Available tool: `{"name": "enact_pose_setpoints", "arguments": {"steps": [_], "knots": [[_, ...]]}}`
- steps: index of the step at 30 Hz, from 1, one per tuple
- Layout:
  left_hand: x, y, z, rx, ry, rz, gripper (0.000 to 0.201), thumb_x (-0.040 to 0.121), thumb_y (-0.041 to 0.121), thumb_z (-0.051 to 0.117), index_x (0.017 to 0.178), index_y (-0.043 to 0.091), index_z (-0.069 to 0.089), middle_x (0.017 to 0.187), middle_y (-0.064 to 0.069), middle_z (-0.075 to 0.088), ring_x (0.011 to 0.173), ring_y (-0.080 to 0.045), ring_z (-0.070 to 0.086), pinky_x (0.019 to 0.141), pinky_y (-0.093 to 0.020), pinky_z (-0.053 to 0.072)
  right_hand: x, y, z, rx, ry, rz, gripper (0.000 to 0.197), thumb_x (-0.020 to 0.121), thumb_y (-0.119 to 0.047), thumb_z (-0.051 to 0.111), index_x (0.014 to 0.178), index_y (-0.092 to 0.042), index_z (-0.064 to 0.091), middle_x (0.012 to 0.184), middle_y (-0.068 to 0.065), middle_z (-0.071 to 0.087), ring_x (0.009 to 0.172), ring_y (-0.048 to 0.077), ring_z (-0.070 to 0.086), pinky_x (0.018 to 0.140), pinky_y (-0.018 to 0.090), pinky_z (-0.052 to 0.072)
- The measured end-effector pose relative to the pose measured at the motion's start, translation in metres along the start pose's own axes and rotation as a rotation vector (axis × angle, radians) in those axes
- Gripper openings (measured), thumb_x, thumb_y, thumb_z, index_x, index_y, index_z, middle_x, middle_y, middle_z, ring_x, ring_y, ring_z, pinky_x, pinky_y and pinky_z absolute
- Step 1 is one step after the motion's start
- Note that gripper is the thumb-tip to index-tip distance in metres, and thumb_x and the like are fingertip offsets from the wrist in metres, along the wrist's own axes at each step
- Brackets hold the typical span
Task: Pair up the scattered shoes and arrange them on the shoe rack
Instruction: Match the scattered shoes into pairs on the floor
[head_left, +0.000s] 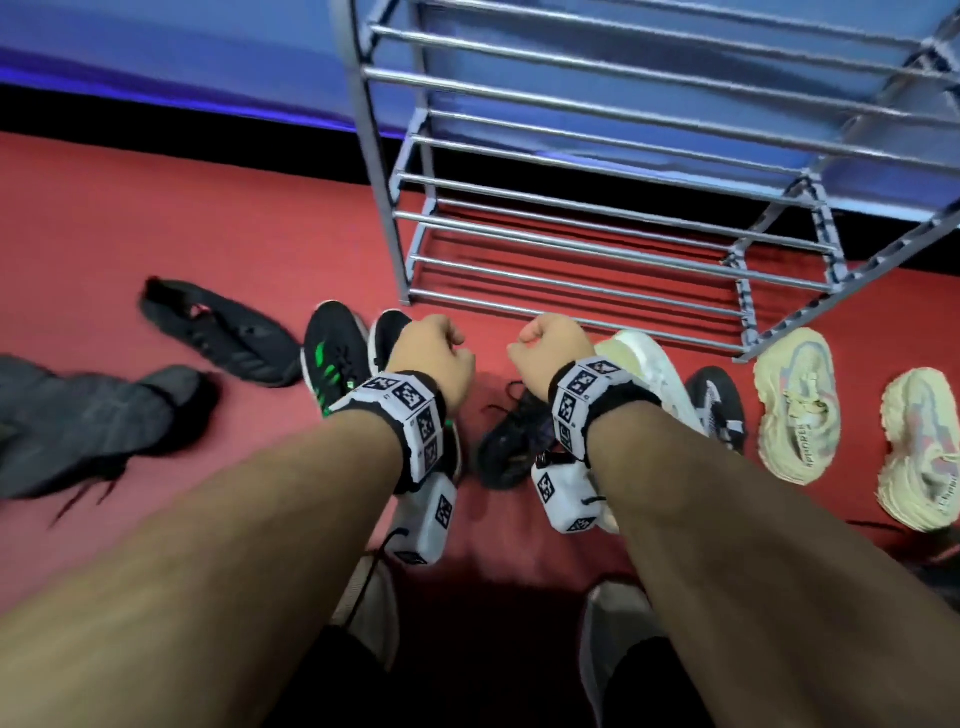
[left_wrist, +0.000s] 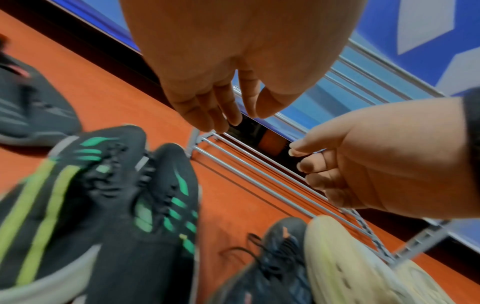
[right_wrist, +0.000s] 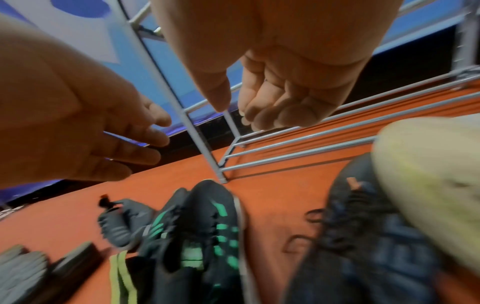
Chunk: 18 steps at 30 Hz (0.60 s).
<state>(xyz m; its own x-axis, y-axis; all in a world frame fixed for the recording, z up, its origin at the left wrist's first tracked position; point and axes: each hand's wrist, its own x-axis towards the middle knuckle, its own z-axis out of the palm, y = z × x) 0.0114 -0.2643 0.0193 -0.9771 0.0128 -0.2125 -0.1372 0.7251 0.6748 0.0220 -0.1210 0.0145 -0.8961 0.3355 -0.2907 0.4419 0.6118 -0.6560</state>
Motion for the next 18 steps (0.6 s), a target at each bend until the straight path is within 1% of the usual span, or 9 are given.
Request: {"name": "enact_pose_setpoints", "arguments": {"steps": [1, 3, 7, 9, 12, 14, 16, 17, 18], "knots": [[0.002, -0.012, -0.012, 0.010, 0.025, -0.019, 0.006, 0.081, 0.012, 0.053, 0.084, 0.017, 0.056, 0.092, -0.005, 0.062, 0.082, -0.026, 0.058, 0.070, -0.025, 0.037, -0.001, -0.012, 0.013, 0.004, -0.024, -0.030, 0.008, 0.084, -0.024, 0.063, 0.091, -0.020, 0.062, 0.084, -0.006, 0.061, 0.076, 0.016, 0.057, 0.061, 0.021, 0.037], [0.006, -0.036, -0.033, 0.038, 0.070, -0.073, 0.006, 0.081, 0.013, 0.053, 0.085, 0.017, 0.057, 0.093, -0.007, 0.062, 0.081, -0.027, 0.056, 0.071, -0.026, 0.037, -0.006, -0.037, 0.041, 0.009, -0.078, -0.081, 0.010, 0.083, -0.024, 0.065, 0.092, -0.021, 0.063, 0.086, -0.005, 0.063, 0.079, 0.017, 0.060, 0.066, 0.021, 0.038], [0.019, -0.083, -0.063, 0.043, 0.136, -0.211, 0.008, 0.082, 0.014, 0.052, 0.087, 0.016, 0.058, 0.091, -0.004, 0.060, 0.080, -0.026, 0.056, 0.068, -0.028, 0.037, -0.015, -0.071, 0.090, 0.007, -0.162, -0.176, 0.013, 0.081, -0.023, 0.065, 0.093, -0.020, 0.064, 0.085, -0.003, 0.066, 0.078, 0.020, 0.063, 0.071, 0.027, 0.049], [0.027, -0.105, -0.070, 0.049, 0.149, -0.262, 0.009, 0.083, 0.013, 0.052, 0.088, 0.016, 0.059, 0.093, -0.003, 0.058, 0.077, -0.024, 0.052, 0.067, -0.027, 0.036, -0.019, -0.079, 0.109, 0.001, -0.199, -0.202, 0.013, 0.081, -0.020, 0.065, 0.094, -0.020, 0.063, 0.084, -0.002, 0.066, 0.078, 0.021, 0.063, 0.075, 0.030, 0.051], [0.042, -0.133, -0.073, 0.097, 0.103, -0.328, 0.014, 0.082, 0.015, 0.053, 0.088, 0.007, 0.063, 0.096, -0.009, 0.062, 0.075, -0.028, 0.054, 0.065, -0.029, 0.038, -0.019, -0.079, 0.131, -0.002, -0.250, -0.212, 0.012, 0.080, -0.021, 0.065, 0.090, -0.025, 0.059, 0.079, -0.002, 0.065, 0.076, 0.021, 0.064, 0.073, 0.030, 0.051], [0.051, -0.149, -0.068, 0.138, 0.048, -0.380, 0.023, 0.081, 0.019, 0.053, 0.091, 0.003, 0.066, 0.101, -0.015, 0.063, 0.072, -0.032, 0.056, 0.062, -0.031, 0.040, -0.016, -0.076, 0.141, -0.004, -0.283, -0.192, 0.014, 0.081, -0.023, 0.066, 0.093, -0.026, 0.059, 0.080, -0.002, 0.065, 0.076, 0.020, 0.064, 0.073, 0.029, 0.050], [0.059, -0.161, -0.061, 0.157, 0.005, -0.405, 0.027, 0.082, 0.023, 0.054, 0.091, 0.000, 0.065, 0.105, -0.018, 0.061, 0.071, -0.035, 0.057, 0.060, -0.033, 0.042, -0.012, -0.071, 0.147, -0.010, -0.300, -0.177, 0.015, 0.082, -0.024, 0.065, 0.096, -0.026, 0.060, 0.083, -0.003, 0.065, 0.077, 0.018, 0.063, 0.073, 0.027, 0.049], [0.062, -0.165, -0.058, 0.165, -0.017, -0.416, 0.029, 0.081, 0.024, 0.054, 0.092, 0.000, 0.066, 0.109, -0.019, 0.060, 0.076, -0.038, 0.060, 0.063, -0.035, 0.046, -0.010, -0.069, 0.149, -0.015, -0.302, -0.177, 0.016, 0.083, -0.023, 0.065, 0.098, -0.026, 0.060, 0.083, -0.004, 0.064, 0.078, 0.016, 0.063, 0.073, 0.026, 0.047], [0.065, -0.170, -0.054, 0.173, -0.037, -0.423, 0.032, 0.082, 0.025, 0.054, 0.097, 0.000, 0.066, 0.117, -0.019, 0.057, 0.084, -0.039, 0.062, 0.070, -0.037, 0.051, -0.009, -0.067, 0.150, -0.022, -0.302, -0.176, 0.016, 0.083, -0.022, 0.064, 0.098, -0.025, 0.060, 0.083, -0.005, 0.063, 0.079, 0.016, 0.062, 0.073, 0.025, 0.046]]}}
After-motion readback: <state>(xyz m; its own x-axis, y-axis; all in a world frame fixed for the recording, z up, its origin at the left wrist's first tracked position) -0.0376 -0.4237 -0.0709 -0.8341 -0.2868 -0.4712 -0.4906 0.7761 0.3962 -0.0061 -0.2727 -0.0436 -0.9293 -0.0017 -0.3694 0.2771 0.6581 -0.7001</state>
